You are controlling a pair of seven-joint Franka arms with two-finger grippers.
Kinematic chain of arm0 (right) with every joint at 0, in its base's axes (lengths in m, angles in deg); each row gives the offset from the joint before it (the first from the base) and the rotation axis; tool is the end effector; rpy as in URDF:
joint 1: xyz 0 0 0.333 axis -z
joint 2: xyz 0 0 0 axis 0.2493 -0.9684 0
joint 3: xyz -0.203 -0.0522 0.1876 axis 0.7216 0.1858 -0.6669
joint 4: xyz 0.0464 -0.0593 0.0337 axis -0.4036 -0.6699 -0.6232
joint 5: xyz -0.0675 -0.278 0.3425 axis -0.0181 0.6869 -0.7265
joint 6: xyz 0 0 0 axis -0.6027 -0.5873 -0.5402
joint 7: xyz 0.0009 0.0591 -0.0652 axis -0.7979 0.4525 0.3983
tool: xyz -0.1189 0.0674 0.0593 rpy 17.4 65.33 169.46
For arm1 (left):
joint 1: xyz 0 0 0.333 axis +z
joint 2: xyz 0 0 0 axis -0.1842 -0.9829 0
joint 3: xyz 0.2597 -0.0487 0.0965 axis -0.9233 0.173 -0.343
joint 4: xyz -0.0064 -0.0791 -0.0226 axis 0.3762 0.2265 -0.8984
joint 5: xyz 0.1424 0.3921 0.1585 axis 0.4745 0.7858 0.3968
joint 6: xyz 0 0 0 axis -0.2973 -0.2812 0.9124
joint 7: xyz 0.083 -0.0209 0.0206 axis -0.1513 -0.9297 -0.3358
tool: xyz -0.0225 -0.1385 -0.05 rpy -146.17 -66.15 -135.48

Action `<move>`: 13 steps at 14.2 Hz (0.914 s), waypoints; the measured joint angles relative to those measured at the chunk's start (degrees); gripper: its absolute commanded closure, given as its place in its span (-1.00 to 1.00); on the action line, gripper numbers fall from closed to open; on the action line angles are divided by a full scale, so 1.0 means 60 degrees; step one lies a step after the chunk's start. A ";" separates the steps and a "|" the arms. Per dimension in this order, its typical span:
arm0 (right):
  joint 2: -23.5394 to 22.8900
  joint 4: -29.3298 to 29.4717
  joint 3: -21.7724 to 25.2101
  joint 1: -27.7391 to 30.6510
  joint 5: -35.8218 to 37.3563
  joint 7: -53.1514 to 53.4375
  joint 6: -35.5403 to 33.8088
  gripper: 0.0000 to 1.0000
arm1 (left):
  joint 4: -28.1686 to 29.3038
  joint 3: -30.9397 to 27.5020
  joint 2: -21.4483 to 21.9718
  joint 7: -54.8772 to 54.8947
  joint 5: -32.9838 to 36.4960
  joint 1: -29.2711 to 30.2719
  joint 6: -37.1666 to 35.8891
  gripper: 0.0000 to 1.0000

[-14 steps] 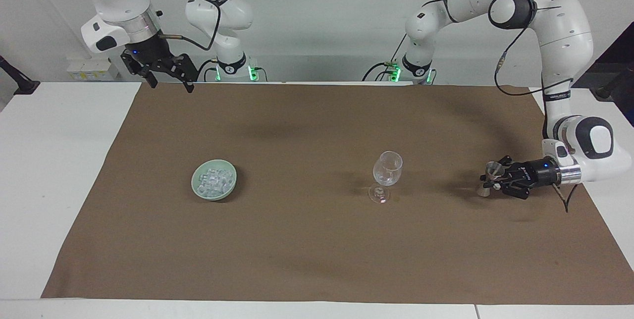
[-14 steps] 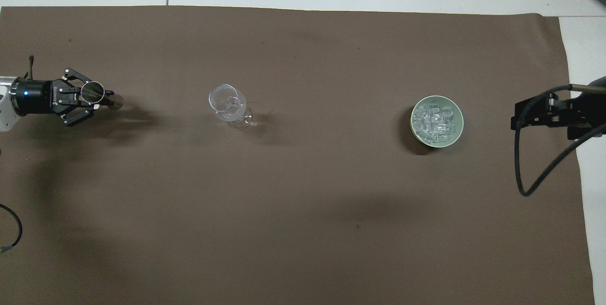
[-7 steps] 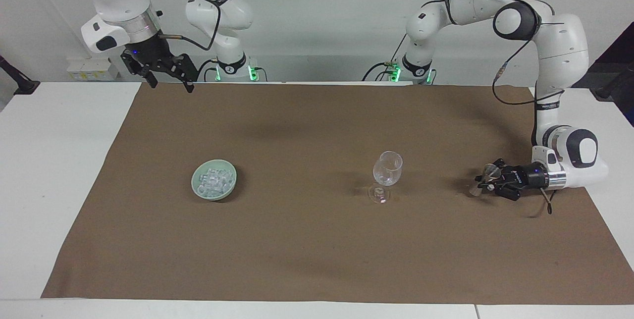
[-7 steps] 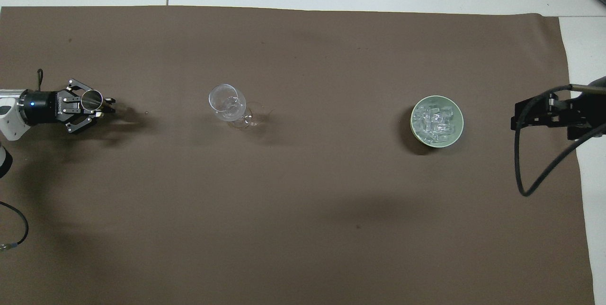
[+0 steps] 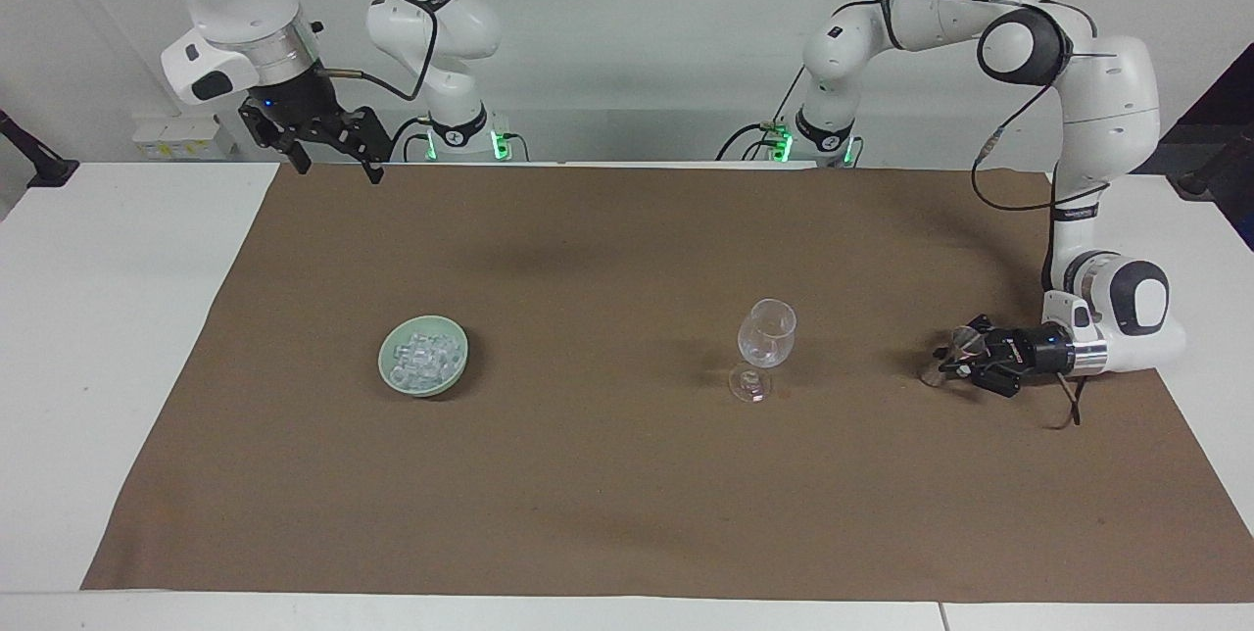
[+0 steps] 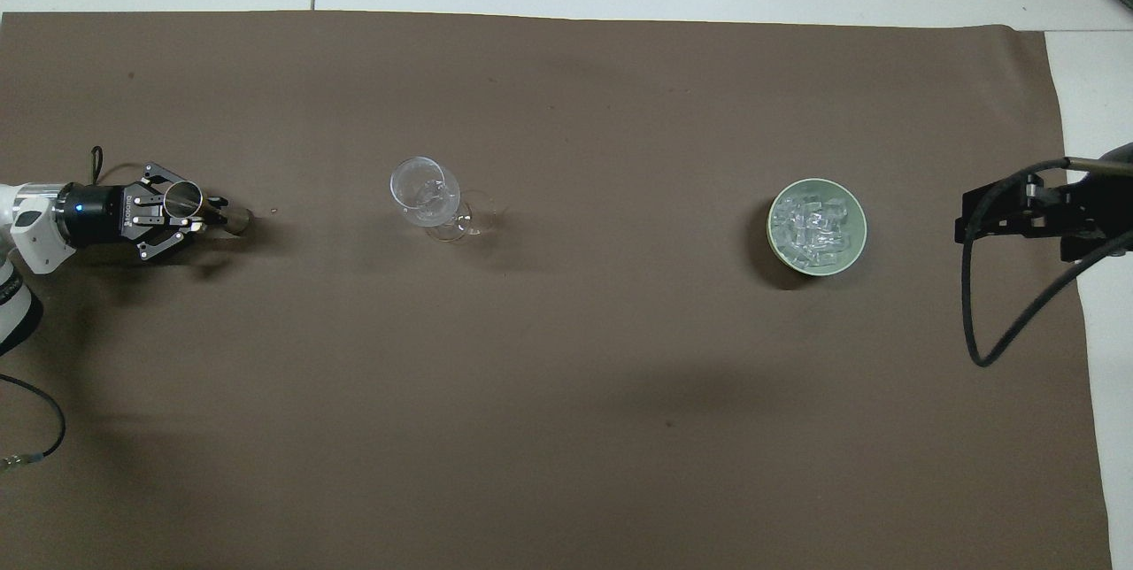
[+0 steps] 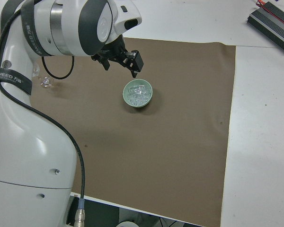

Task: Pour wine and add ice with both arms
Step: 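Carry the metal cup back and set it down with the left gripper, then open the left gripper while the right gripper reaches the green bowl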

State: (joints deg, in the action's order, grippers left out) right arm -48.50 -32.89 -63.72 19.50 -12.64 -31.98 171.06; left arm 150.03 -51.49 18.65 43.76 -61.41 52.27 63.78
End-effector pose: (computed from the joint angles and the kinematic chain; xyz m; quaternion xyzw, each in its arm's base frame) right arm 0.5957 0.0178 0.5697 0.9957 -0.0878 -0.0279 0.0084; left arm 0.6423 0.1182 0.1342 0.5214 -0.5154 0.4780 0.4836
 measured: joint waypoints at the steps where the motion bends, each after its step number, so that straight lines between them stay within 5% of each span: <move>1: 0.0000 0.0000 -0.0013 -0.0001 0.0040 -0.0003 0.0009 -1.00 | 0.0000 0.0000 0.0000 -0.0006 0.0000 0.0004 0.0000 0.86; 4: 0.0000 0.0000 -0.0034 -0.0012 0.0059 -0.0098 0.0097 -1.00 | -0.0008 0.0000 0.0000 -0.0009 -0.0011 0.0009 0.0000 0.41; 9: 0.0000 0.0000 -0.0033 -0.0007 0.0057 -0.0149 0.0111 -1.00 | -0.0034 0.0004 0.0001 -0.0139 -0.0017 0.0011 0.0000 0.09; 13: -0.0005 -0.0071 -0.0032 -0.0004 0.0050 -0.0152 0.0747 -1.00 | -0.0169 -0.0012 0.0016 -0.0200 0.0012 0.0056 0.0006 -0.36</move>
State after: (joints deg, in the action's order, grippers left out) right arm -48.53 -33.32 -63.91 19.48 -12.34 -32.89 175.55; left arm 149.02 -51.56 18.75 42.55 -61.33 52.60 63.81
